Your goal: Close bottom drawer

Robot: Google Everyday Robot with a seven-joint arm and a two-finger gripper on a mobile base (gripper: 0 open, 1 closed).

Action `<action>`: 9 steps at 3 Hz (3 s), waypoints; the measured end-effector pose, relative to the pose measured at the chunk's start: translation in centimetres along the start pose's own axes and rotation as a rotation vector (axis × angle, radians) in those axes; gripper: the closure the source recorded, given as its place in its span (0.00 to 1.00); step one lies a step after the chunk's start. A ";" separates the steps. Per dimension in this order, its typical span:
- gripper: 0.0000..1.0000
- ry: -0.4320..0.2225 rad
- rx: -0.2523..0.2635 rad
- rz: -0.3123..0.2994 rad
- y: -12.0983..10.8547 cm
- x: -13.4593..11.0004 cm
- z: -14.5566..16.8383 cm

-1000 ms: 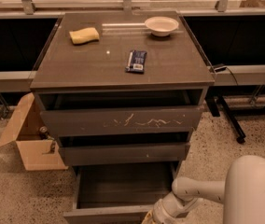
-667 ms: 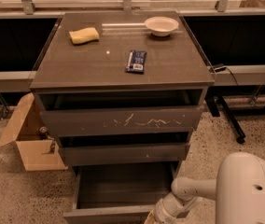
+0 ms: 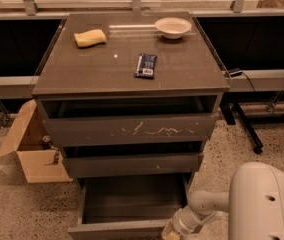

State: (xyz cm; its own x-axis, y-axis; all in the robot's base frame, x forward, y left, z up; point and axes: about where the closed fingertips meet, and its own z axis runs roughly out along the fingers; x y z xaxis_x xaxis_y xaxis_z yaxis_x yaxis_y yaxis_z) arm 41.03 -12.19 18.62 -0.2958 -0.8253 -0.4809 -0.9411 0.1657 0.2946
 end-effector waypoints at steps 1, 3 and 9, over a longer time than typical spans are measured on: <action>0.27 0.015 0.028 0.009 -2.1 0.8 0.0; 0.00 0.046 0.013 -0.053 -3.9 1.3 -0.4; 0.00 0.024 0.136 -0.151 -12.1 4.0 -7.3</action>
Offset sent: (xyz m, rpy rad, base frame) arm 0.0613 -0.0336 -0.0216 -0.0627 -0.0862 0.0866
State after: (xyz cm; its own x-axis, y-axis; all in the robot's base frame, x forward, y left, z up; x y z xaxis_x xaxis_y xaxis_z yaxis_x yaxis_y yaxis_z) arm 52.44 -21.46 19.12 -0.1473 -0.8588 -0.4906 -0.9884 0.1091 0.1057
